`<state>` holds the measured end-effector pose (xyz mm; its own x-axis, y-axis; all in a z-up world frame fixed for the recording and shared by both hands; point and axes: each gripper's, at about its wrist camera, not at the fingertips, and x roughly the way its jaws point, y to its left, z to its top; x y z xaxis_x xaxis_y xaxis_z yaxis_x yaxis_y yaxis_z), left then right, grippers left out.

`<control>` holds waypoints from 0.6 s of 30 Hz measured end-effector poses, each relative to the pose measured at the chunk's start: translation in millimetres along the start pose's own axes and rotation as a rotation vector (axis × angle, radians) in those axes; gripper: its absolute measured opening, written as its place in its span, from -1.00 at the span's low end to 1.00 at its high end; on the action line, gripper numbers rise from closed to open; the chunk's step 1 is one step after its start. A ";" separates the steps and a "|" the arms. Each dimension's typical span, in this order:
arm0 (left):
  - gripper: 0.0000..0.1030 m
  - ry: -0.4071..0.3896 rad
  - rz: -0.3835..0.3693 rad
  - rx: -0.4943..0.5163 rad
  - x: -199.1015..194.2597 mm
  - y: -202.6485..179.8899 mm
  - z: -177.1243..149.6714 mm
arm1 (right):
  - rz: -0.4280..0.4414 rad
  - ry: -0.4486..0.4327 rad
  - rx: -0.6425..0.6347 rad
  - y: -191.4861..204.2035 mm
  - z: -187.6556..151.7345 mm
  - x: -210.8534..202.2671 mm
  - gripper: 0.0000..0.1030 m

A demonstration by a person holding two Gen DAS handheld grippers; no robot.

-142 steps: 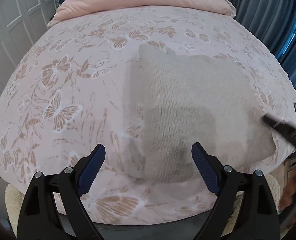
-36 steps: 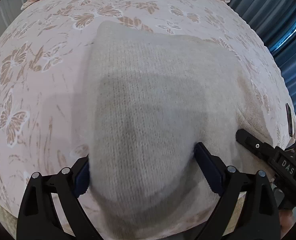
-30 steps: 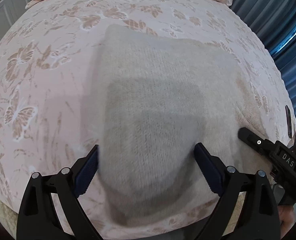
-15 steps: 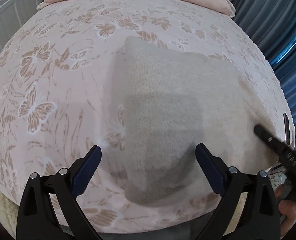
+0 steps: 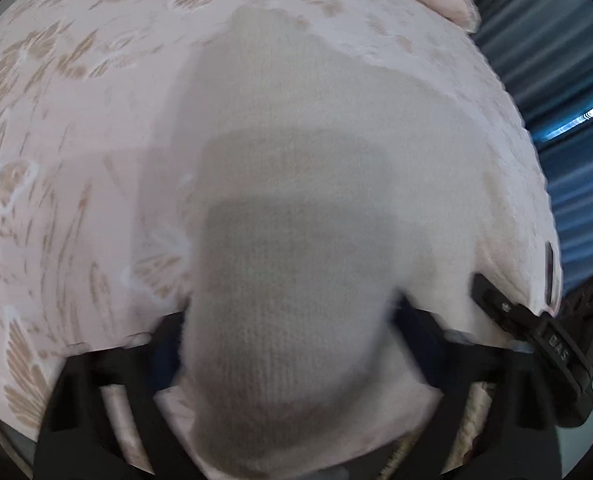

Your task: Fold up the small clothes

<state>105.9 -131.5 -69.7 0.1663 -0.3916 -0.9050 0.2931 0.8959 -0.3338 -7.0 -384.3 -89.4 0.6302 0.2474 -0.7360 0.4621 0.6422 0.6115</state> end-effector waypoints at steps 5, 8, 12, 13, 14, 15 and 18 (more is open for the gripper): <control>-0.07 -0.072 0.037 0.150 -49.2 -39.0 3.9 | 0.017 -0.107 -0.100 47.5 5.9 -50.7 -0.35; -0.10 -0.141 0.002 0.205 -91.0 -60.9 6.8 | 0.050 -0.204 -0.126 71.0 8.3 -99.0 -0.35; -0.11 -0.238 -0.083 0.257 -151.7 -87.1 11.1 | 0.093 -0.325 -0.186 101.1 10.3 -161.6 -0.35; -0.11 -0.272 -0.111 0.275 -171.5 -94.9 10.7 | 0.104 -0.355 -0.203 108.5 9.8 -176.5 -0.35; -0.11 -0.294 -0.125 0.287 -183.7 -99.5 12.0 | 0.115 -0.398 -0.228 119.4 7.4 -196.5 -0.35; -0.11 -0.325 -0.140 0.307 -198.8 -106.8 11.1 | 0.119 -0.426 -0.244 126.2 5.3 -208.0 -0.35; -0.11 -0.441 -0.184 0.364 -249.9 -120.7 2.3 | 0.159 -0.525 -0.309 155.4 -2.2 -249.1 -0.35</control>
<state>31.2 -142.3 197.3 0.4349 -0.6531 -0.6199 0.6448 0.7064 -0.2919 -93.4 -344.6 188.3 0.9350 0.0179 -0.3541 0.1855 0.8264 0.5316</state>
